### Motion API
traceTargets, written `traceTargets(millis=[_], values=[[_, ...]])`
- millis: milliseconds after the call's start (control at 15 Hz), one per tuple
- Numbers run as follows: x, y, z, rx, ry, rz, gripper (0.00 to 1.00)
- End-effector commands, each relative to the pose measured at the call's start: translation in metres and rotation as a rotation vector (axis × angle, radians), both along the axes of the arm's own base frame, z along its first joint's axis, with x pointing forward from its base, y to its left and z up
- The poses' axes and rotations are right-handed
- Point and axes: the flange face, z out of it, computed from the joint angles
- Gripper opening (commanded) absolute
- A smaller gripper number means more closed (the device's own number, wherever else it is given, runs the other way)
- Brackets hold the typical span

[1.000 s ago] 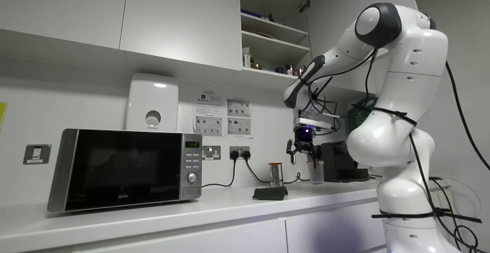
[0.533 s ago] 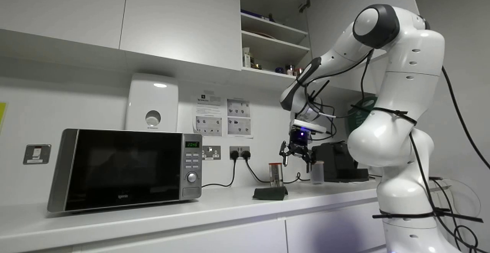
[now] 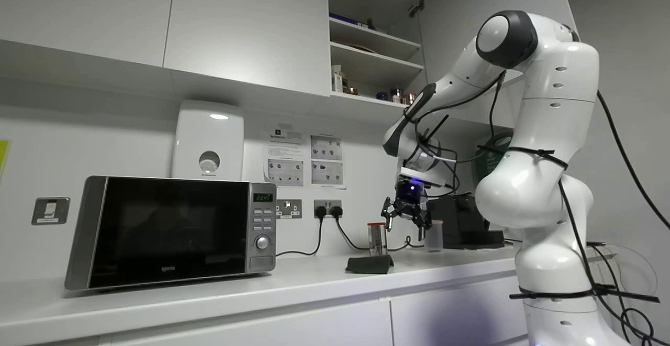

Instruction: Wipe the counter with the towel

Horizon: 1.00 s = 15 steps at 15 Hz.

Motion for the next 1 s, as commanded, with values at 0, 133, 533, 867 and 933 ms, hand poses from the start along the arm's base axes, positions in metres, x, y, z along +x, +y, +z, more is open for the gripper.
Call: traceTargets(millis=[0, 133, 533, 867, 933], values=[[0.0, 0.0, 0.0, 0.0, 0.001, 0.0, 1.0], [-0.001, -0.006, -0.007, 0.016, 0.01, -0.004, 1.0], [0.002, -0.006, -0.036, 0.092, 0.024, 0.07, 1.0], [0.011, -0.005, -0.06, 0.121, 0.033, 0.084, 1.0], [0.013, -0.006, -0.063, 0.1, 0.042, 0.043, 1.0]])
